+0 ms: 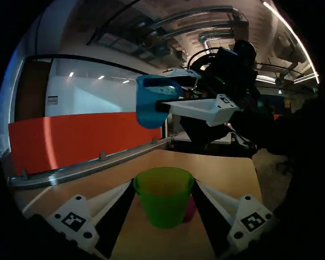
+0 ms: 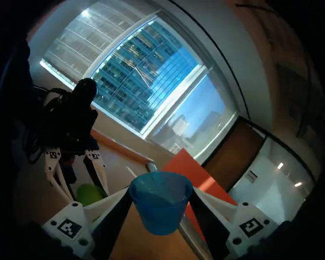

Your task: Pour water

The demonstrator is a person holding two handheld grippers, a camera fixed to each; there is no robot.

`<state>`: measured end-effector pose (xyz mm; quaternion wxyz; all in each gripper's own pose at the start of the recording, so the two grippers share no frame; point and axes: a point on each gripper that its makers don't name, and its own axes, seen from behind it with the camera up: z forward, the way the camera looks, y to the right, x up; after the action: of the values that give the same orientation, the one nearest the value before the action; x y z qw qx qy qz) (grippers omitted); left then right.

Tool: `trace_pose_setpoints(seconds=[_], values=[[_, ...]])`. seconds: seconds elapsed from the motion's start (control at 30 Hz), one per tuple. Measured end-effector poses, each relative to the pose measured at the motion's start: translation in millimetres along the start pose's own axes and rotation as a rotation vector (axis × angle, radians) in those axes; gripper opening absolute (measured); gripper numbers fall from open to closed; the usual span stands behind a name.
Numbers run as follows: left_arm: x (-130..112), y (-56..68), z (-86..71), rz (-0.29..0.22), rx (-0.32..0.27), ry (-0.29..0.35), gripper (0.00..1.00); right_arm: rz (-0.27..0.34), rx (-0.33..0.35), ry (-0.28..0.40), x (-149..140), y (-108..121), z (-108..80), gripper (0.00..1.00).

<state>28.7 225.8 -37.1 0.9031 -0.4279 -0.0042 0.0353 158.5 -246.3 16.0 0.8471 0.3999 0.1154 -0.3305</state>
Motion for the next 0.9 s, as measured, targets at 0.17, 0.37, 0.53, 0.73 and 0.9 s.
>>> trace_pose_setpoints(seconds=[0.17,0.37,0.53,0.73,0.9], values=[[3,-0.1,0.6,0.005,0.000,0.005,0.89,-0.075,-0.006,-0.009,0,5,2.8,0.90],[6,0.9,1.3,0.006,0.001,0.012,0.88,-0.152,-0.018,-0.014,4,12,6.3,0.90],[8,1.4,2.1,0.010,0.000,0.013,0.88,-0.205,-0.024,-0.024,4,17,8.9,0.90],[11,1.9,4.5,0.012,-0.002,0.014,0.88,-0.258,-0.029,-0.035,4,20,11.6,0.90],[14,2.0,6.5,0.014,-0.003,0.016,0.88,-0.301,-0.036,-0.038,6,24,13.5,0.90]])
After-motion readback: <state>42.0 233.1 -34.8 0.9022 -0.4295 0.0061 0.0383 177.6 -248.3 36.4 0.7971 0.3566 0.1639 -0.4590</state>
